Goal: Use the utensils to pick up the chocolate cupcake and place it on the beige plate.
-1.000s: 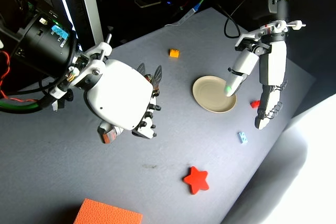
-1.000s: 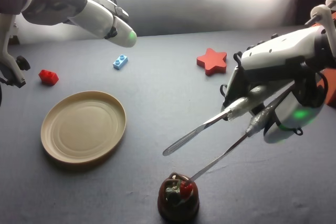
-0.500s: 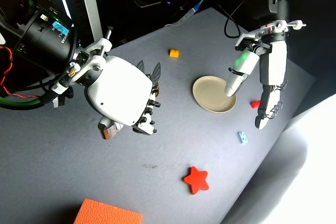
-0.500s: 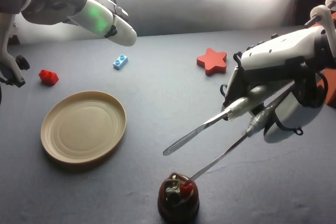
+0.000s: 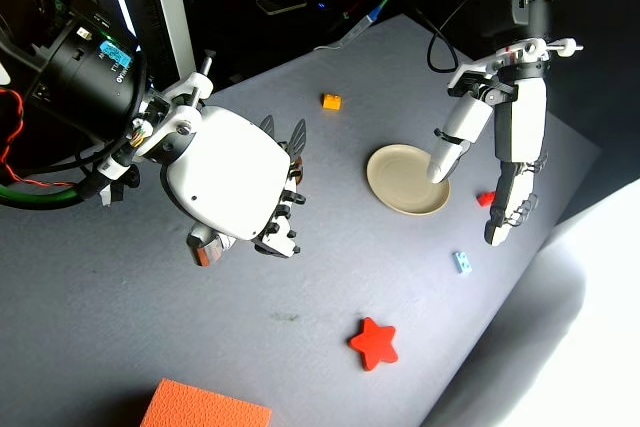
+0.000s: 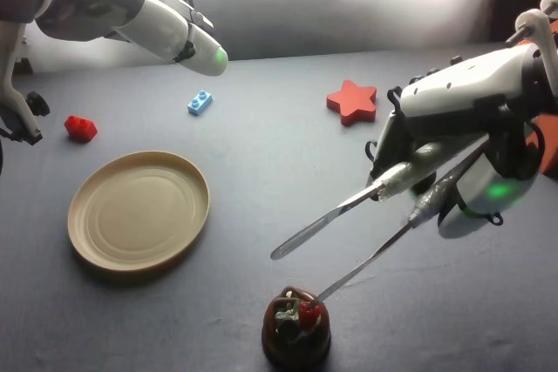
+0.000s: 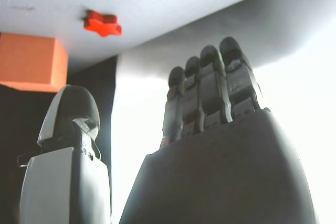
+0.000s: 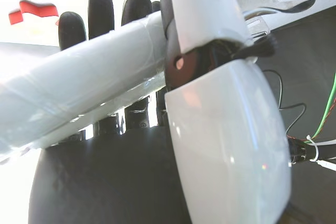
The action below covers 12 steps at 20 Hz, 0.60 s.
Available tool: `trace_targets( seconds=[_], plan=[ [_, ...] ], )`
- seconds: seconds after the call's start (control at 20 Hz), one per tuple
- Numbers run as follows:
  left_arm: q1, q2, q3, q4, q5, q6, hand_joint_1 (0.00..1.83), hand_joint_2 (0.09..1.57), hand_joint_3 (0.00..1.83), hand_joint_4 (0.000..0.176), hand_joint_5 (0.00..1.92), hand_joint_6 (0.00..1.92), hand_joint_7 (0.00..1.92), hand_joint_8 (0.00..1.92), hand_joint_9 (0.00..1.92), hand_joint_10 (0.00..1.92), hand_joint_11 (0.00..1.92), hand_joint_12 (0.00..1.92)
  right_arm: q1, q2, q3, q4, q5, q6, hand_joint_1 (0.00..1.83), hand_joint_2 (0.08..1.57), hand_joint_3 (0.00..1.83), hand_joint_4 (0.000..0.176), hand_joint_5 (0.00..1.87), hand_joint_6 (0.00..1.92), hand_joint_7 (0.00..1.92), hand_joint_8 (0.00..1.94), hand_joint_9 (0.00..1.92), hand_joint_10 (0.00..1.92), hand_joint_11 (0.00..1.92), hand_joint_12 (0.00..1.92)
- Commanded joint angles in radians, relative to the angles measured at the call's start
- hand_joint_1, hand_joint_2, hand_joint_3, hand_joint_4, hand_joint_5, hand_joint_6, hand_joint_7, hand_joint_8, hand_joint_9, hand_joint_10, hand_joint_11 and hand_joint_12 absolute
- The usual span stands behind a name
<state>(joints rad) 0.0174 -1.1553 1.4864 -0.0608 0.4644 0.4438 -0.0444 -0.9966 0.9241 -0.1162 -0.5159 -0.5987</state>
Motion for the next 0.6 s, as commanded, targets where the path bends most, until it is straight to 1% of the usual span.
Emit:
trace_targets(
  seconds=[0.0, 0.05, 0.1, 0.15, 0.2, 0.3, 0.35, 0.45, 0.5, 0.55],
  plan=[
    [-0.015, 0.011, 0.005, -0.004, -0.078, -0.005, 0.56, 1.18, 0.0, 0.0, 0.17, 0.0, 0.15, 0.0, 0.14, 0.0, 0.0, 0.3, 0.006, 0.008, -0.002, 0.001, 0.088, 0.007, 1.29, 1.08, 0.0, 0.0, 0.79, 0.0, 0.7, 0.51, 0.54, 0.86, 0.24, 1.39],
    [-0.015, 0.011, 0.005, -0.004, -0.078, -0.005, 0.56, 1.18, 0.0, 0.0, 0.17, 0.0, 0.15, 0.0, 0.14, 0.0, 0.0, 0.3, 0.005, 0.007, -0.002, 0.001, 0.089, 0.007, 1.29, 1.08, 0.0, 0.0, 0.79, 0.0, 0.7, 0.51, 0.54, 0.86, 0.24, 1.39],
    [-0.015, 0.011, 0.005, -0.004, -0.078, -0.005, 0.54, 1.19, 0.0, 0.0, 0.17, 0.0, 0.14, 0.0, 0.14, 0.0, 0.0, 0.29, 0.003, 0.007, -0.002, 0.001, 0.09, 0.008, 1.3, 1.08, 0.0, 0.0, 0.79, 0.0, 0.72, 0.47, 0.55, 0.85, 0.21, 1.4],
    [-0.016, 0.011, 0.005, -0.004, -0.077, -0.005, 0.55, 1.18, 0.0, 0.0, 0.18, 0.0, 0.15, 0.0, 0.15, 0.0, 0.0, 0.29, 0.003, 0.007, -0.002, 0.001, 0.09, 0.008, 1.32, 1.07, 0.0, 0.0, 0.79, 0.0, 0.76, 0.44, 0.58, 0.82, 0.22, 1.38],
    [-0.016, 0.011, 0.005, -0.004, -0.077, -0.005, 0.52, 1.2, 0.0, 0.0, 0.16, 0.0, 0.14, 0.0, 0.14, 0.0, 0.0, 0.27, 0.002, 0.007, -0.002, 0.001, 0.091, 0.008, 1.31, 1.06, 0.0, 0.0, 0.79, 0.0, 0.78, 0.4, 0.58, 0.8, 0.22, 1.36],
    [-0.016, 0.011, 0.005, -0.004, -0.077, -0.005, 0.51, 1.2, 0.0, 0.0, 0.17, 0.0, 0.15, 0.0, 0.15, 0.0, 0.0, 0.27, -0.003, 0.006, -0.001, 0.001, 0.092, 0.014, 1.31, 1.06, 0.0, 0.0, 0.77, 0.0, 0.77, 0.37, 0.57, 0.78, 0.24, 1.34],
    [-0.016, 0.011, 0.005, -0.004, -0.077, -0.005, 0.55, 1.18, 0.0, 0.0, 0.18, 0.0, 0.16, 0.0, 0.16, 0.0, 0.0, 0.33, -0.014, 0.003, 0.002, 0.001, 0.089, 0.027, 1.31, 1.05, 0.0, 0.0, 0.77, 0.0, 0.76, 0.36, 0.57, 0.78, 0.24, 1.34],
    [-0.016, 0.011, 0.005, -0.004, -0.077, -0.005, 0.56, 1.18, 0.0, 0.0, 0.17, 0.0, 0.16, 0.0, 0.15, 0.0, 0.0, 0.32, -0.022, -0.004, 0.01, 0.001, 0.086, 0.038, 1.31, 1.06, 0.0, 0.0, 0.75, 0.0, 0.76, 0.35, 0.56, 0.79, 0.22, 1.34],
    [-0.016, 0.011, 0.005, -0.004, -0.077, -0.005, 0.58, 1.17, 0.0, 0.0, 0.19, 0.01, 0.16, 0.0, 0.17, 0.0, 0.0, 0.36, -0.025, -0.007, 0.013, 0.001, 0.087, 0.039, 1.29, 1.07, 0.0, 0.0, 0.73, 0.0, 0.75, 0.34, 0.55, 0.79, 0.21, 1.34],
    [-0.016, 0.011, 0.005, -0.004, -0.076, -0.005, 0.55, 1.19, 0.0, 0.0, 0.17, 0.0, 0.14, 0.0, 0.15, 0.0, 0.0, 0.32, -0.028, -0.01, 0.013, 0.001, 0.092, 0.039, 1.29, 1.06, 0.0, 0.0, 0.74, 0.0, 0.75, 0.34, 0.55, 0.79, 0.21, 1.34]
  ],
)
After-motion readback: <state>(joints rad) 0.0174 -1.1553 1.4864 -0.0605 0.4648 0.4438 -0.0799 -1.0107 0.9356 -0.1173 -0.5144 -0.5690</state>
